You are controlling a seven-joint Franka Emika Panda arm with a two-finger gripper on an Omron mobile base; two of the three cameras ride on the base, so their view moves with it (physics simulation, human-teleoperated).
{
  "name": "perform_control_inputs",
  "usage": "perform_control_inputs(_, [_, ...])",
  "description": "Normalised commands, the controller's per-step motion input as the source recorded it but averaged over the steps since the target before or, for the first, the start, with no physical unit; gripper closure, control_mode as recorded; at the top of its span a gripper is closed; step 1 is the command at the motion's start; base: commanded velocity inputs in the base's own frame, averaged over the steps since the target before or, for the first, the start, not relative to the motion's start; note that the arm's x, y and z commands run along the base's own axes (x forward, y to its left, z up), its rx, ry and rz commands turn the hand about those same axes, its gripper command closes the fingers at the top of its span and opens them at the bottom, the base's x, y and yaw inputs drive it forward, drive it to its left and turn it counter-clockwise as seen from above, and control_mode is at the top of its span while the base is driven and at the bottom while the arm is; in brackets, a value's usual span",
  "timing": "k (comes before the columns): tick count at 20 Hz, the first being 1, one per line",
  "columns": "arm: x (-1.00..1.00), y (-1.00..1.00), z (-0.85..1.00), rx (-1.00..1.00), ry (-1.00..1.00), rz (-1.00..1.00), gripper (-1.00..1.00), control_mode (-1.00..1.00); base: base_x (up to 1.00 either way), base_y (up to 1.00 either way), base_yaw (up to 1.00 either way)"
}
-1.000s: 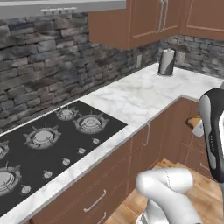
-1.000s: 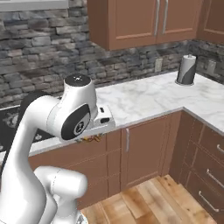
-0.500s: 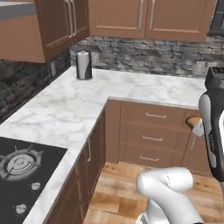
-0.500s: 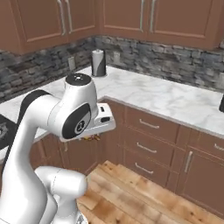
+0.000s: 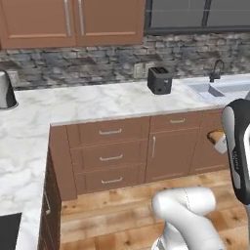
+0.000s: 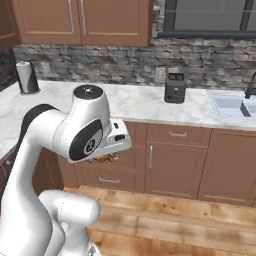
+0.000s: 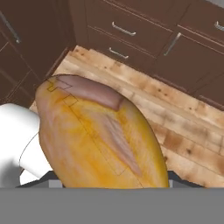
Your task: Take the chicken drumstick from the fridge and place it on the digital scale on the counter by the fridge. Wait a few seconds for a reading, then move it to the plate on the dining counter.
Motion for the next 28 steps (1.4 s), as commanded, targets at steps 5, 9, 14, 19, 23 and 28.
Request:
perform_control_inputs(5, [0.00,0.00,0.00,0.00,0.00,0.00,1.00,1.00,-0.09,-0.01,-0.77])
perform_control_inputs(9, [0.00,0.00,0.00,0.00,0.00,0.00,1.00,1.00,0.00,-0.07,-0.87])
perform_control_inputs(14, [0.00,0.00,0.00,0.00,0.00,0.00,1.00,1.00,0.00,-0.06,-0.87])
perform_control_inputs(19, [0.00,0.00,0.00,0.00,0.00,0.00,1.00,1.00,0.00,-0.02,-0.87])
perform_control_inputs(23, [0.00,0.00,0.00,0.00,0.00,0.00,1.00,1.00,0.00,0.00,-0.87])
perform_control_inputs(28, [0.00,0.00,0.00,0.00,0.00,0.00,1.00,1.00,0.00,0.02,-0.85])
